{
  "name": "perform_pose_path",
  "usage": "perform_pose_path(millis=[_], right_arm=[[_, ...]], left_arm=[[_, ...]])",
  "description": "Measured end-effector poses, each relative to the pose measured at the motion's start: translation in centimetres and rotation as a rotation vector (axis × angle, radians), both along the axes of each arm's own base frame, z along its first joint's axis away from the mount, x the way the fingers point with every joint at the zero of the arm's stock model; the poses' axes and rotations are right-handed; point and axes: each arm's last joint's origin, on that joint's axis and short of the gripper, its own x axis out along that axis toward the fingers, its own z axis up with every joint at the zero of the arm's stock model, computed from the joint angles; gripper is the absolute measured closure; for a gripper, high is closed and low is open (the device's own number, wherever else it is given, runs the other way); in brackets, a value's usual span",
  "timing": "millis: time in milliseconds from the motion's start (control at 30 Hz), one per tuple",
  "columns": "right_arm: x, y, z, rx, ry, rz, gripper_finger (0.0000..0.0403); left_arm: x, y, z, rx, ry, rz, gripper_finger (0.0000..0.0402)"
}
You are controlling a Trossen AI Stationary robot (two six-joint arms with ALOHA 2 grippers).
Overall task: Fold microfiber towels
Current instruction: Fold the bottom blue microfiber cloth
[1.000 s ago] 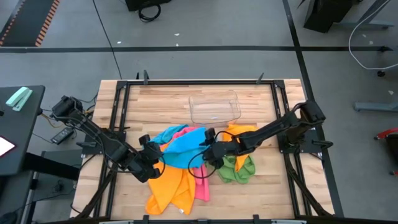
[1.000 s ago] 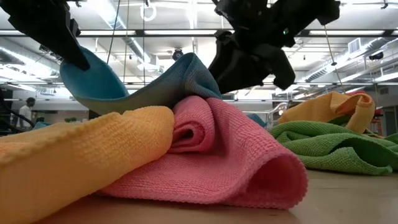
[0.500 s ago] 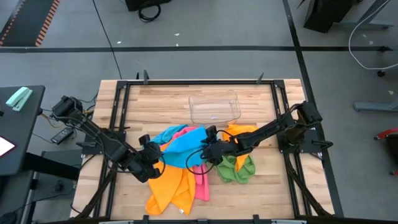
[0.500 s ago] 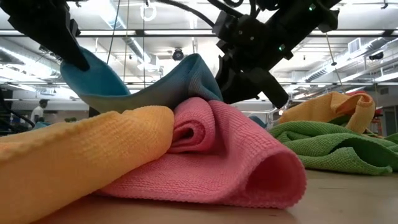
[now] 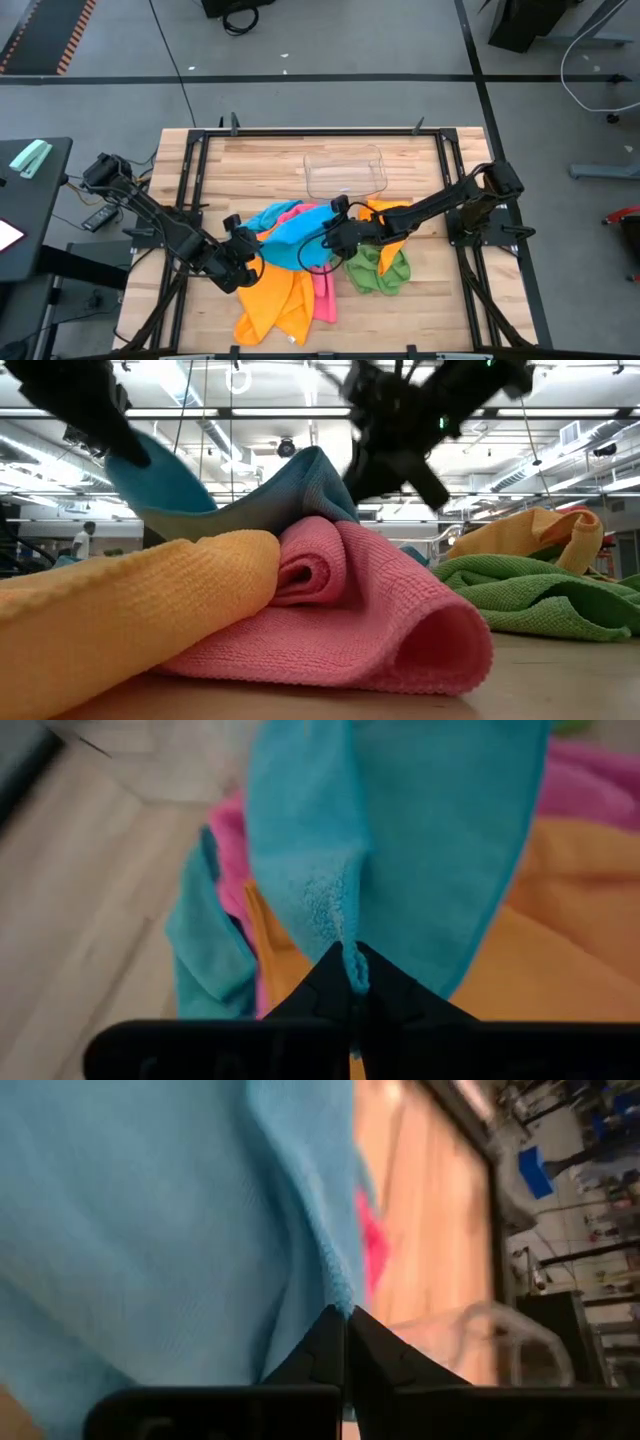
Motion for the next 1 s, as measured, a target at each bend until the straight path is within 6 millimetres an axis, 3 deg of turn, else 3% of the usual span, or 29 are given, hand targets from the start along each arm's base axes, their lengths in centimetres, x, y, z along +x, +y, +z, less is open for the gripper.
perform_pose_path(millis=[267, 467, 700, 1000], right_arm=[[-0.1, 0.0, 4.9, 0.089, -0.091, 0.003, 0.0397], [-0.7, -0.1, 7.9, 0.032, -0.162, 0.0, 0.0392], [-2.5, 0.6, 14.9, 0.078, -0.331, -0.032, 0.0391], [-5.3, 2.1, 22.8, 0.362, -0.365, -0.06, 0.0391]], left_arm=[[-0.7, -0.1, 1.0, 0.067, -0.105, 0.019, 0.0386], [-1.0, 0.4, 2.8, 0.125, -0.218, 0.07, 0.039], [-0.9, 0.4, 8.9, 0.114, -0.32, 0.0, 0.0386], [-2.1, 1.3, 16.6, 0.101, -0.429, -0.089, 0.038]])
